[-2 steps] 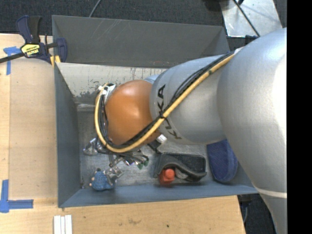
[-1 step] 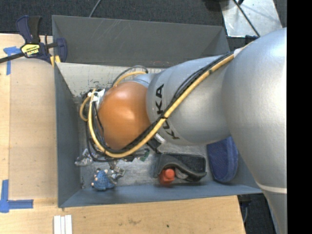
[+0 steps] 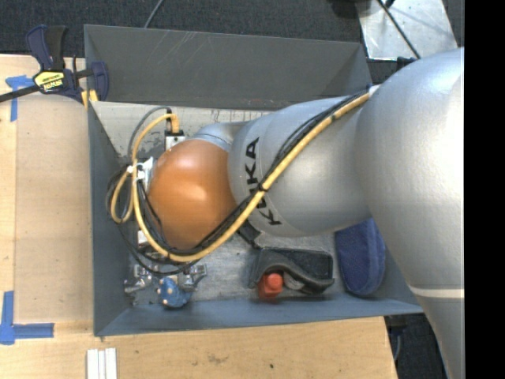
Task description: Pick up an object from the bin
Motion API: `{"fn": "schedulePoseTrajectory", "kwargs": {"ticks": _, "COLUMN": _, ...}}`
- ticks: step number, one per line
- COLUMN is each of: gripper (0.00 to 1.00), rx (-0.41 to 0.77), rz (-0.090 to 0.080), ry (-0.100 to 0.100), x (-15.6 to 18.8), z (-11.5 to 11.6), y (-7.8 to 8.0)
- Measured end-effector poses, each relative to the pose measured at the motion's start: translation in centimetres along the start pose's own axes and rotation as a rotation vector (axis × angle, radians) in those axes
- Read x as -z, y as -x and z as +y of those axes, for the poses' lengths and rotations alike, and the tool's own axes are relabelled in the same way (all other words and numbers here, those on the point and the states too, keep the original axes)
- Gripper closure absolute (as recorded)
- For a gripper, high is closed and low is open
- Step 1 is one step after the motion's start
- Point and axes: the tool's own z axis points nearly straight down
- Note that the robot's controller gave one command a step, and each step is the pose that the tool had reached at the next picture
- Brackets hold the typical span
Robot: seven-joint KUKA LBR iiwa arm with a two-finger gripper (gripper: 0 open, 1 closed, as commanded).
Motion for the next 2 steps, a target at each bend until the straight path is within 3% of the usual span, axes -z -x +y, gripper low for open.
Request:
{"fn": "schedulePoseTrajectory", "kwargs": {"ticks": 1, "gripper": 0.00, "rx": 0.165, "rz": -0.008, "ry": 0.003, "x": -0.15, "z": 0.32, "y": -0.07}}
{"fn": "schedulePoseTrajectory", "kwargs": {"ticks": 2, "gripper": 1.00, "rx": 0.163, "rz": 0.012, "ry": 0.005, "x": -0.16, "z": -0.02, "y": -0.91}}
